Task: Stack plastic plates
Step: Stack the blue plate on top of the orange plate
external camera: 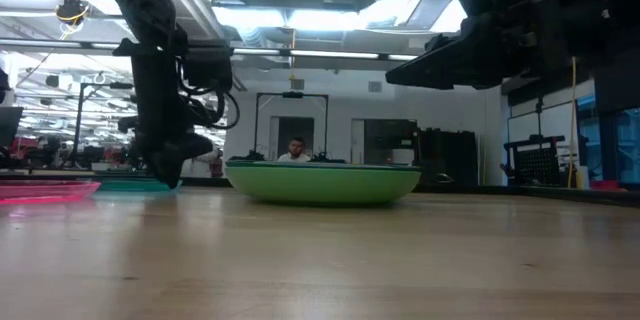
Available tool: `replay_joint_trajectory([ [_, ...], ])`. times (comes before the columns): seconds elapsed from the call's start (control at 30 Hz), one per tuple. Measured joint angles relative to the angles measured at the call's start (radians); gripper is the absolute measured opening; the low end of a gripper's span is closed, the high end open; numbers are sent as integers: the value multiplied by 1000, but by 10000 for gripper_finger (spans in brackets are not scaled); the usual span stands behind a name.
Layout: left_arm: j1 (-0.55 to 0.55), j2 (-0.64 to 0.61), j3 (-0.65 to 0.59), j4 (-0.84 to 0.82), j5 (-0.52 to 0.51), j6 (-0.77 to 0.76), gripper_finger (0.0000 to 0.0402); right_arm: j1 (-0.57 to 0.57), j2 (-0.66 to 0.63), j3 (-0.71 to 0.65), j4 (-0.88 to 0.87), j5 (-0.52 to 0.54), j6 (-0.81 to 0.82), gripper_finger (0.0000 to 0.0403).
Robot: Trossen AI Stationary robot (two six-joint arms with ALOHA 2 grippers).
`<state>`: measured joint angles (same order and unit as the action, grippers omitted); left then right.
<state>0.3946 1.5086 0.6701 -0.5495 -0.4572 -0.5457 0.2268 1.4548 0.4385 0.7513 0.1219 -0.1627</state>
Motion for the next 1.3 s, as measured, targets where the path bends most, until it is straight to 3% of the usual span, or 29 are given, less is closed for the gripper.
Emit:
replay_joint_trajectory([
  [0.3, 5, 31, -1, -14, -48, 0, 107, 0, 0, 0, -20, 1, 0, 193],
  [0.63, 14, 37, -2, -7, -58, 16, 6, 0, 0, 0, -20, 1, 0, 193],
  [0.87, -19, 21, 13, -17, -56, 31, 3, 1, 0, 0, -19, 2, 0, 193],
  [1.3, -221, 15, 233, -43, -91, 140, 3, 1, 0, 0, -20, 2, -2, 193],
])
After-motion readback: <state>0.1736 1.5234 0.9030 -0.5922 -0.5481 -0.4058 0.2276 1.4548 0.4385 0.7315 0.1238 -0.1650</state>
